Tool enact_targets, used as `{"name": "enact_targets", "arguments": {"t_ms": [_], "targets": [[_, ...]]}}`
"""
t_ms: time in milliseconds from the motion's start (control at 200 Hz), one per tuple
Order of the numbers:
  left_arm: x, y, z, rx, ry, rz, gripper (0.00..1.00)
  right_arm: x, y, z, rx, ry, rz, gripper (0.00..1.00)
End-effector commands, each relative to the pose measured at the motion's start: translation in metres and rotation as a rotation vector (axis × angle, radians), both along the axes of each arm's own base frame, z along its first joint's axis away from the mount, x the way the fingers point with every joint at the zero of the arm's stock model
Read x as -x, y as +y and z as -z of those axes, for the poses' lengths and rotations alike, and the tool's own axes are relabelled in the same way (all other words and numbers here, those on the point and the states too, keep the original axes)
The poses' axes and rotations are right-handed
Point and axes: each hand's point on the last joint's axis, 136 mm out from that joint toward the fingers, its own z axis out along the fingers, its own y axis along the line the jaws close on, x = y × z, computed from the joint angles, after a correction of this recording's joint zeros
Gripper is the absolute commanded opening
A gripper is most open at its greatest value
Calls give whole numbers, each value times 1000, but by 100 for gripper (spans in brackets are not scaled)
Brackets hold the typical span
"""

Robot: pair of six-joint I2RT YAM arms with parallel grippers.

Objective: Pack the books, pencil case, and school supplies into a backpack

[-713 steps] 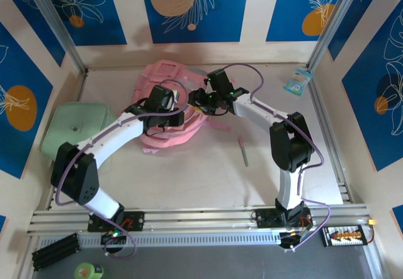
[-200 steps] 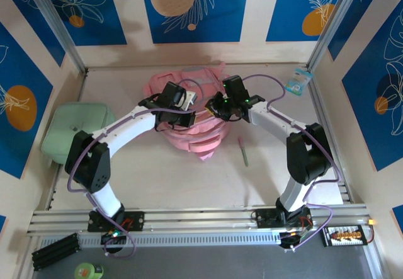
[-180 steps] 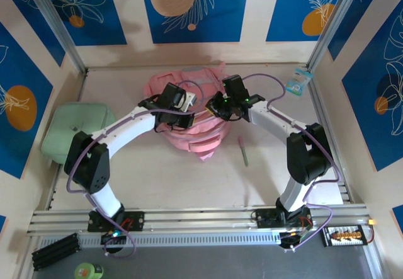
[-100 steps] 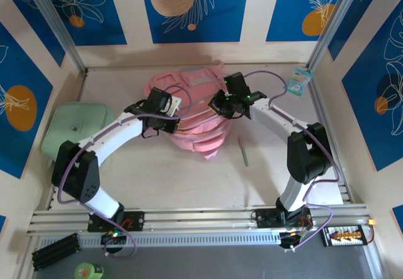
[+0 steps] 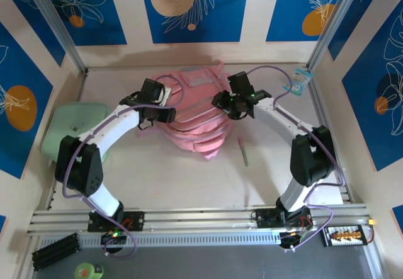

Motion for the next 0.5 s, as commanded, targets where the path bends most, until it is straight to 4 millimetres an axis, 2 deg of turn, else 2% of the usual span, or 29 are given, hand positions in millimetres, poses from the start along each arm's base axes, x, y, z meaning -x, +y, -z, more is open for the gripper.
{"name": "enact_targets", "arguments": {"t_ms": [0, 105, 170, 235, 345, 495], "targets": [[5, 14, -33, 19, -90, -47, 75, 33, -53, 4, 257, -4, 2, 59], [4, 28, -51, 2, -162, -97, 88, 62, -86, 36, 408, 117, -21, 64], [1, 34, -63, 5, -210, -125, 94, 80, -97, 55, 452, 209, -48, 65], [-3, 37, -72, 32, -249, -154, 100, 92, -101, 73, 474, 272, -100, 65], [-7, 37, -83, 99, -296, -178, 100, 102, -99, 96, 484, 337, -181, 59], [-5, 30, -82, 147, -279, -150, 100, 106, -91, 117, 457, 384, -240, 49]]}}
